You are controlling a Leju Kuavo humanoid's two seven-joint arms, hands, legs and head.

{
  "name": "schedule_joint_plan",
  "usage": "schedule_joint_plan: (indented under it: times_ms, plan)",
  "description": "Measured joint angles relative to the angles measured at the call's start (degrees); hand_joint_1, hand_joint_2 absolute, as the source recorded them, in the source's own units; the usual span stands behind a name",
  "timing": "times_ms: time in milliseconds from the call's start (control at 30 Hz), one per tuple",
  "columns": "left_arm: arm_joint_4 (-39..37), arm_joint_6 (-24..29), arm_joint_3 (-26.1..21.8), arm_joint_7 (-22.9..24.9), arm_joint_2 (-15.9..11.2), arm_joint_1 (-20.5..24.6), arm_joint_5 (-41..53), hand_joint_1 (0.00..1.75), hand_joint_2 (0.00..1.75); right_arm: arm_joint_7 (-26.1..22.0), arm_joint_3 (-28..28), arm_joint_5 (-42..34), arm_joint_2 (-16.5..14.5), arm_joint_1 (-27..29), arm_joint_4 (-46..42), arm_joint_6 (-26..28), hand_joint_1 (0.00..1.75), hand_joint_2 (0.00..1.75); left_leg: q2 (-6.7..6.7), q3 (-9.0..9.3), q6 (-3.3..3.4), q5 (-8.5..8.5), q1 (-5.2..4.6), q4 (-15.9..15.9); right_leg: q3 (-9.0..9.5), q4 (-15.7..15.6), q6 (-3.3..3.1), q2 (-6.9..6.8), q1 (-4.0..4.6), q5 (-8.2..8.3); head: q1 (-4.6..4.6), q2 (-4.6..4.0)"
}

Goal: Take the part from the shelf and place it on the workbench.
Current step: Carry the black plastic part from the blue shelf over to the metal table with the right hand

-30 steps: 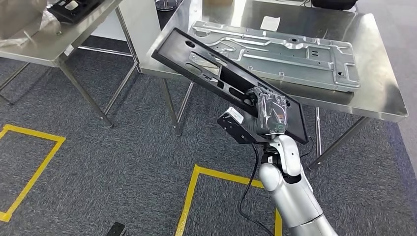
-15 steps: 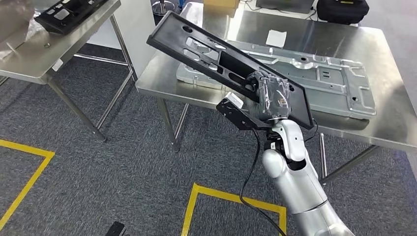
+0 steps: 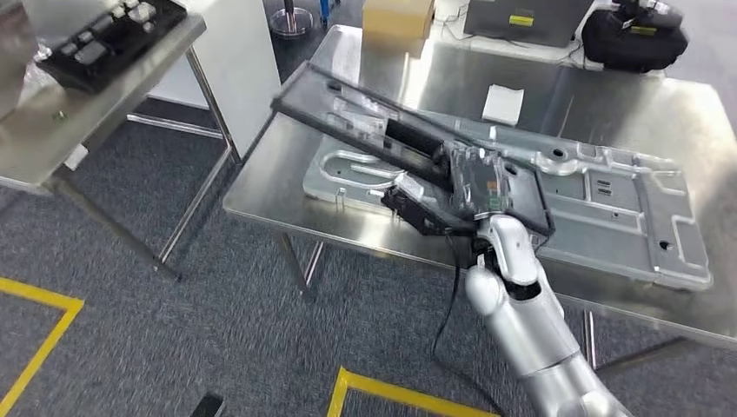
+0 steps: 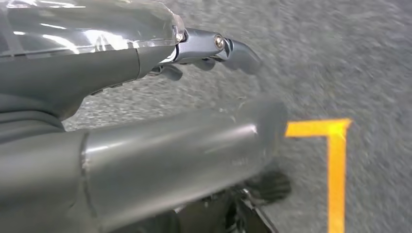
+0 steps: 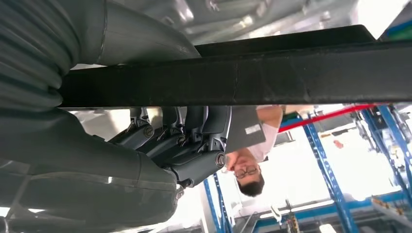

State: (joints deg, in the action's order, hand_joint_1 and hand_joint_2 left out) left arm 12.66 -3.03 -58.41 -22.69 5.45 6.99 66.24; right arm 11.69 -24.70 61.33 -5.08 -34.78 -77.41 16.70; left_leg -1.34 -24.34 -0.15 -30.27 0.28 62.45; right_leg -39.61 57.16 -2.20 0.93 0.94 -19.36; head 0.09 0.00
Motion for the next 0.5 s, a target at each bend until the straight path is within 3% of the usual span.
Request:
schedule_joint_plan:
  times_ms: [33,67,100,133,200,233,267,367,400,500]
  plan:
    - [0.0,0.0,0.0,-0.1,0.0,0.2,-0.1,0.0,0.0,-0.1,0.0,-0.2,-0.1,0.1,0.1,0.1,1.75,1.75,0.2,-2.71,-0.34,1.09,0.02,4.3,1.2,-0.3,-0.27,0.02,-0.19,-0.71,-0.08,0.0]
    - [0.0,-0.1,0.0,-0.2,0.1,0.3,-0.2,0.0,0.0,-0.1,0.0,-0.4,-0.2,0.3,0.2,0.1,1.75,1.75,0.4,-5.55,-0.66,0.94,0.1,8.1,2.43,-0.6,-0.45,0.02,-0.31,-1.57,-0.15,-0.01]
    - [0.0,-0.2,0.0,-0.2,0.1,0.3,-0.4,0.0,0.0,-0.2,-0.1,-0.5,-0.2,0.7,0.3,0.1,1.75,1.75,0.52,-8.08,-0.96,-0.84,0.14,10.5,3.65,-0.8,-0.52,0.01,-0.42,-2.48,-0.2,-0.01]
    - [0.0,-0.3,0.0,-0.3,0.0,0.2,-0.6,0.0,0.0,-0.2,-0.1,-0.6,-0.2,1.2,0.5,0.1,1.75,1.75,0.61,-10.31,-1.2,-3.94,0.17,11.6,4.93,-0.9,-0.51,0.03,-0.56,-3.47,-0.18,-0.01]
    - [0.0,-0.4,0.0,-0.5,0.0,0.0,-0.9,0.0,0.0,-0.2,-0.1,-0.8,-0.2,1.9,0.9,0.1,1.75,1.75,0.79,-13.36,-1.43,-9.61,0.25,10.4,7.52,-0.9,-0.37,0.11,-0.85,-5.57,-0.29,0.0]
    - [0.0,-0.5,-0.1,-0.7,0.0,0.0,-0.9,0.0,0.0,-0.2,-0.1,-0.9,-0.2,2.3,1.1,0.1,1.75,1.75,0.88,-14.25,-1.45,-9.94,0.29,8.3,8.84,-0.9,-0.23,0.15,-0.97,-6.64,-0.34,0.0]
    - [0.0,-0.6,-0.1,-0.8,-0.1,-0.1,-1.0,0.0,0.0,-0.2,-0.1,-1.0,-0.2,2.6,1.3,0.0,1.75,1.75,0.93,-14.71,-1.4,-7.37,0.32,5.3,10.06,-0.9,-0.06,0.15,-1.05,-7.66,-0.37,0.0]
    - [0.0,-0.8,-0.2,-1.0,-0.1,-0.6,-1.2,0.0,0.0,-0.2,-0.2,-1.4,-0.2,3.5,2.0,-0.2,1.75,1.75,0.91,-15.43,-0.73,7.47,0.16,-3.4,12.21,-0.2,0.79,0.44,-0.89,-10.62,-0.37,-0.01]
    - [0.0,-0.9,-0.2,-1.1,-0.1,-0.7,-1.3,0.0,0.0,-0.2,-0.2,-1.5,-0.2,3.8,2.2,-0.4,1.75,1.75,0.86,-15.56,-0.35,10.03,0.06,-4.2,12.43,0.0,1.18,0.59,-0.82,-11.44,-0.38,-0.01]
    - [0.0,-1.0,-0.3,-1.4,-0.1,-0.4,-1.6,0.0,0.0,-0.2,-0.3,-1.5,-0.2,4.1,2.2,-0.9,1.75,1.75,0.81,-15.0,0.85,10.38,0.27,-4.0,12.77,0.7,2.33,0.48,-0.81,-13.32,-0.33,0.0]
